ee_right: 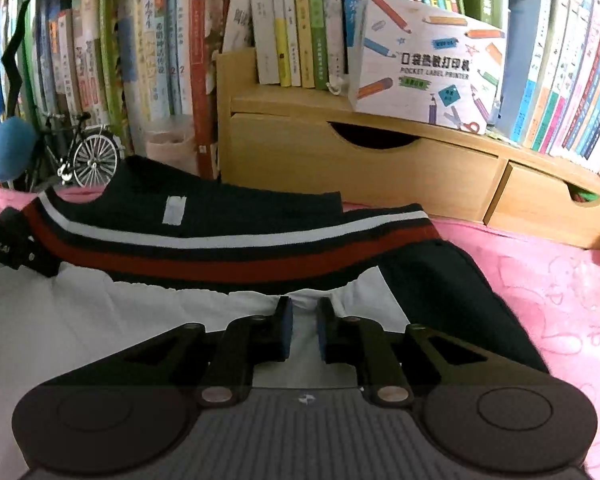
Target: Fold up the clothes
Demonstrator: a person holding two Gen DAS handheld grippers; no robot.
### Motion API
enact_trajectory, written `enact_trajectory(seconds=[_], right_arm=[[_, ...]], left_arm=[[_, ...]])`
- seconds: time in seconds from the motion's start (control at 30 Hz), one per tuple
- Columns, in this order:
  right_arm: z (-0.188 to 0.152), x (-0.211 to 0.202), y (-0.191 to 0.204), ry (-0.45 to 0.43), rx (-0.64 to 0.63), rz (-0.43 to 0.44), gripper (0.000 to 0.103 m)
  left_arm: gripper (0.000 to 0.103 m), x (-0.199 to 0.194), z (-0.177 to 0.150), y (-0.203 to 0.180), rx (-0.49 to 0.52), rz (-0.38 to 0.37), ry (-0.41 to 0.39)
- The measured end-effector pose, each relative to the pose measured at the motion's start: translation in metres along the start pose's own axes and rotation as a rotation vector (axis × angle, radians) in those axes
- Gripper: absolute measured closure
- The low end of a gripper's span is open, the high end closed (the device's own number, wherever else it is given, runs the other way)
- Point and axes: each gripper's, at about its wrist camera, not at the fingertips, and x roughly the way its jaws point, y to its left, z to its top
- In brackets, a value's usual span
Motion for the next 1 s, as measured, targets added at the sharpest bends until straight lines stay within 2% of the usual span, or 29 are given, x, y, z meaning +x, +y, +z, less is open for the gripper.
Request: enact_trajectory(seconds=[0.07,0.13,0.3,0.43,0.57,0.67,0.73,0.87,0.93,0.97,1.0], right_arm=[[0.002,-0.01,0.002,0.006,0.006,0.0,0.072],[0.001,-0.024,0.004,0.005,0.021,0.013,0.066],[-0.017,-0.075,0.02,0.025,-0.004,0.086,0.066],[-0.046,-0.108,0.048,0.09,-0.079,0.165,0.07],[-0.064,-0.106,0.063,0.148,-0.077,0.165,0.07],[-0.072,-0.096,0.066,0.151,-0.038,0.162,0.07],[-0.073,-0.093,0.066,0.144,-0.013,0.166,0.068],[-0.079,-0.093,0.063,0.124,0.005,0.18,0.067],[-0.082,-0.094,0.062,0.111,0.008,0.181,0.067],[-0.083,-0.095,0.062,0.105,0.012,0.181,0.067],[-0.084,-0.095,0.062,0.099,0.013,0.182,0.067]], left_arm=[[0.08,0.0,0.0,-0.002,0.007,0.011,0.001],[0.08,0.0,0.0,-0.005,0.017,0.023,0.003],[0.08,-0.001,0.001,-0.01,0.039,0.053,0.013],[0.079,-0.02,-0.002,-0.011,0.028,0.041,0.048],[0.073,-0.072,-0.032,-0.021,0.033,-0.138,0.035],[0.071,-0.071,-0.058,-0.054,0.129,-0.238,0.138],[0.072,-0.05,-0.067,-0.072,0.156,-0.232,0.167],[0.069,-0.023,-0.045,-0.094,0.22,-0.13,0.052],[0.066,-0.008,-0.024,-0.092,0.198,-0.087,0.001],[0.059,0.0,-0.012,-0.087,0.17,-0.079,-0.011],[0.058,0.007,0.0,-0.082,0.135,-0.086,-0.014]])
